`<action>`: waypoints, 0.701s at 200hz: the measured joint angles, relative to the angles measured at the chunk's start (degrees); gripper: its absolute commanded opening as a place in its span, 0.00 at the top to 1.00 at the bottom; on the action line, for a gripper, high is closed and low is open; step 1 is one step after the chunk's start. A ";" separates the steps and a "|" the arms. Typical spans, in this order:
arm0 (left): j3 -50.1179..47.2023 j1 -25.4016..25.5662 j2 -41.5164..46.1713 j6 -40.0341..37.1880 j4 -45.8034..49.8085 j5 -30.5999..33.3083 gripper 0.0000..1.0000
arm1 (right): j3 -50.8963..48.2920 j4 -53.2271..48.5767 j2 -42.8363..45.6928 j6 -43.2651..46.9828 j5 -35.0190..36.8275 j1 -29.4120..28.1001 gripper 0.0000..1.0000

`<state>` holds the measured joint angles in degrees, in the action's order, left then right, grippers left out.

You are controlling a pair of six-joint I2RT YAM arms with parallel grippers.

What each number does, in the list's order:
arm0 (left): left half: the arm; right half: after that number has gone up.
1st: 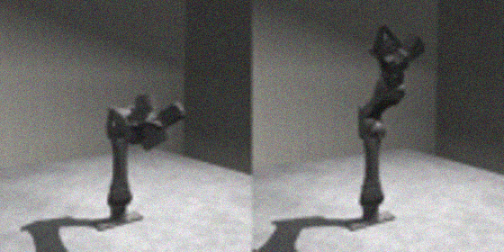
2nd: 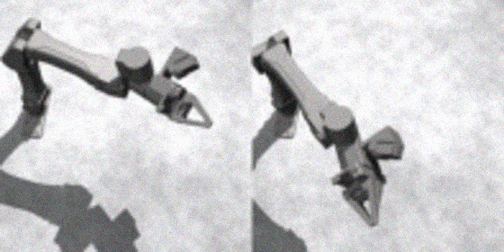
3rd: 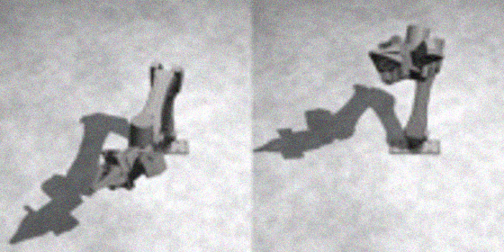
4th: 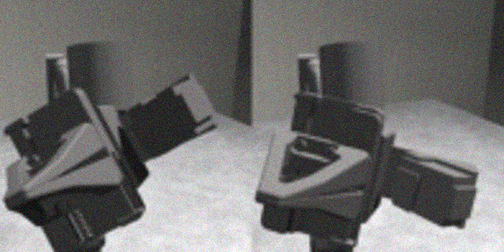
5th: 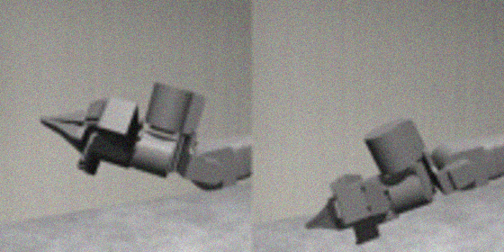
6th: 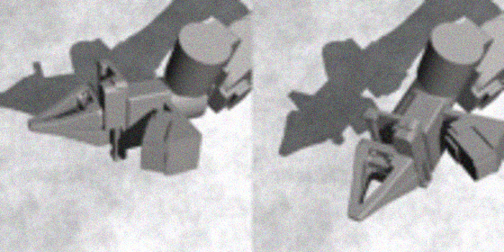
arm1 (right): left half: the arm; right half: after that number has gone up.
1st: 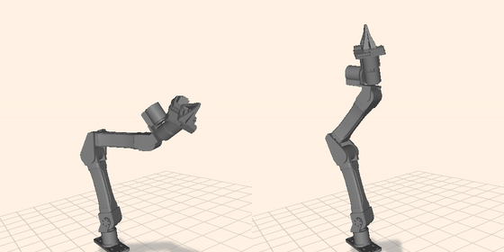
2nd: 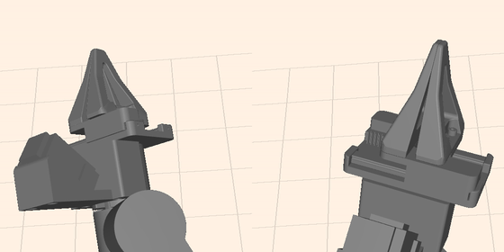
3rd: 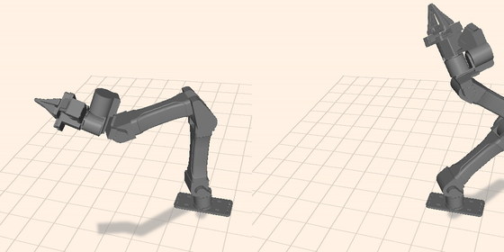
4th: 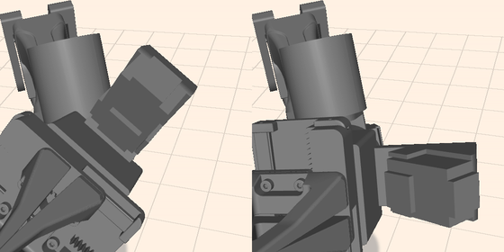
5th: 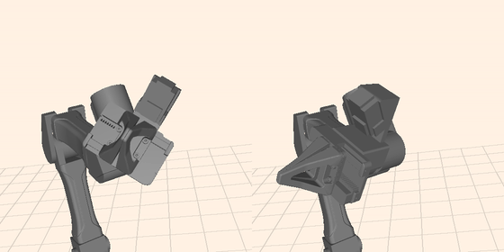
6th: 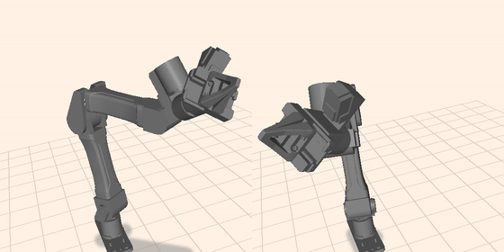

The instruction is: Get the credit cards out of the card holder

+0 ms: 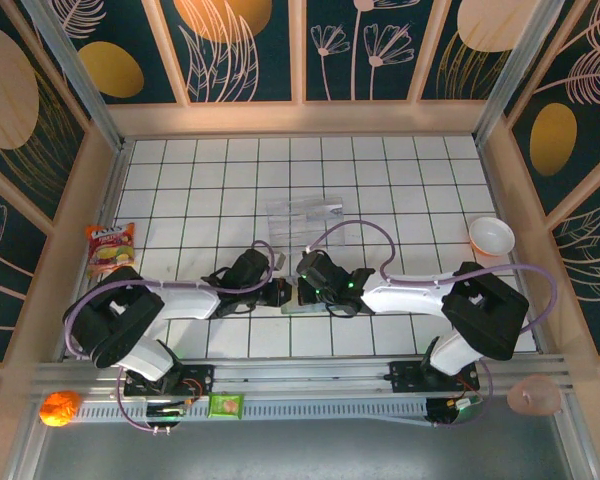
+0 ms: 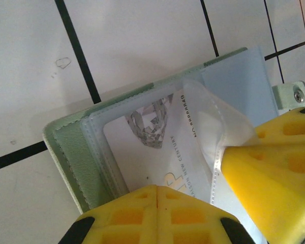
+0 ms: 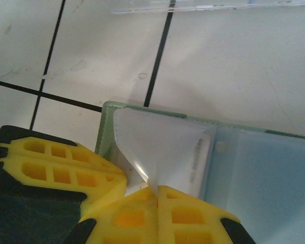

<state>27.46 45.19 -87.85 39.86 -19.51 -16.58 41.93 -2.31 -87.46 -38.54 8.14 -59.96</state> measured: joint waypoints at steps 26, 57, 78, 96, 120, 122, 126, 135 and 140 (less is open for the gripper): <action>0.13 0.00 -0.39 -0.20 -0.46 -0.39 1.00 | 0.02 -2.75 0.13 -1.79 2.91 0.00 0.73; 0.13 0.00 -0.39 -0.44 -0.46 -0.42 1.00 | -0.79 -7.50 2.38 -4.81 7.72 0.09 0.52; 0.13 0.00 -0.42 -0.63 -0.48 -0.57 1.00 | -3.32 -11.82 6.34 -6.69 11.13 1.44 0.48; 0.13 0.00 -0.52 -0.68 -0.76 -0.63 1.00 | -5.44 -15.96 11.19 -7.30 13.35 3.85 0.47; 0.13 0.00 -0.55 -0.83 -0.85 -0.83 1.00 | -6.03 -18.86 18.95 -5.40 14.73 5.55 0.51; 0.13 0.00 -0.55 -0.85 -0.85 -0.85 1.00 | -6.03 -18.82 19.69 -5.20 14.62 5.55 0.52; 0.13 0.00 -0.55 -0.87 -0.85 -0.85 1.00 | -5.99 -18.23 21.22 -3.85 13.79 5.53 0.53; 0.15 0.00 -0.55 -1.07 -0.85 -0.85 1.00 | -5.92 -16.46 23.87 -2.25 11.69 5.55 0.55; 0.15 0.00 -0.55 -1.22 -0.83 -0.87 1.00 | -5.70 -15.26 24.92 -0.94 10.08 5.55 0.56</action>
<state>27.62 45.19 -88.40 38.63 -20.34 -17.45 36.23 -17.56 -62.54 -39.48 18.22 -54.41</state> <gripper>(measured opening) 0.043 0.457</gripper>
